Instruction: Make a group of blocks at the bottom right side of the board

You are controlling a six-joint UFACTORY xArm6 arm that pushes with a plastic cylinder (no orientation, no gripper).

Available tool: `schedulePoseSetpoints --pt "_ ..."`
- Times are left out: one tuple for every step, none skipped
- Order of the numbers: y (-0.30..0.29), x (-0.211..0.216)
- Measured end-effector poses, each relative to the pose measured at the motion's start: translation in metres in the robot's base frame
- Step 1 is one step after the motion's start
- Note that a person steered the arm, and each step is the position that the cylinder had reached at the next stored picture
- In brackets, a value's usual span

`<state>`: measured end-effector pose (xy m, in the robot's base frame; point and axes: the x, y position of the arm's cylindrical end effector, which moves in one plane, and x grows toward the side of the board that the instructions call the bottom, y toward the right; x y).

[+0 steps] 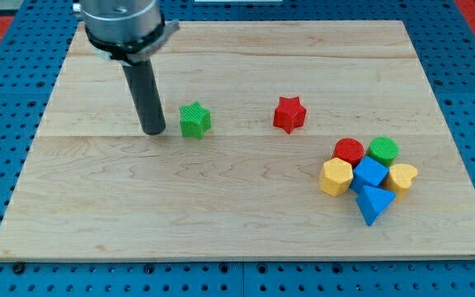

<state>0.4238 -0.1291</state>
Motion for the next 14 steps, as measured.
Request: schedulePoseSetpoints --pt "-0.028 -0.004" --pt "-0.033 -0.025" --pt "0.038 -0.009" --pt "0.099 0.033" --pt "0.107 0.036" --pt "0.058 0.005" --pt "0.074 -0.009" --pt "0.131 0.028" --pt "0.178 0.063" --pt "0.134 0.057" --pt "0.122 0.016" --pt "0.177 0.025" --pt "0.202 0.049" --pt "0.169 0.008"
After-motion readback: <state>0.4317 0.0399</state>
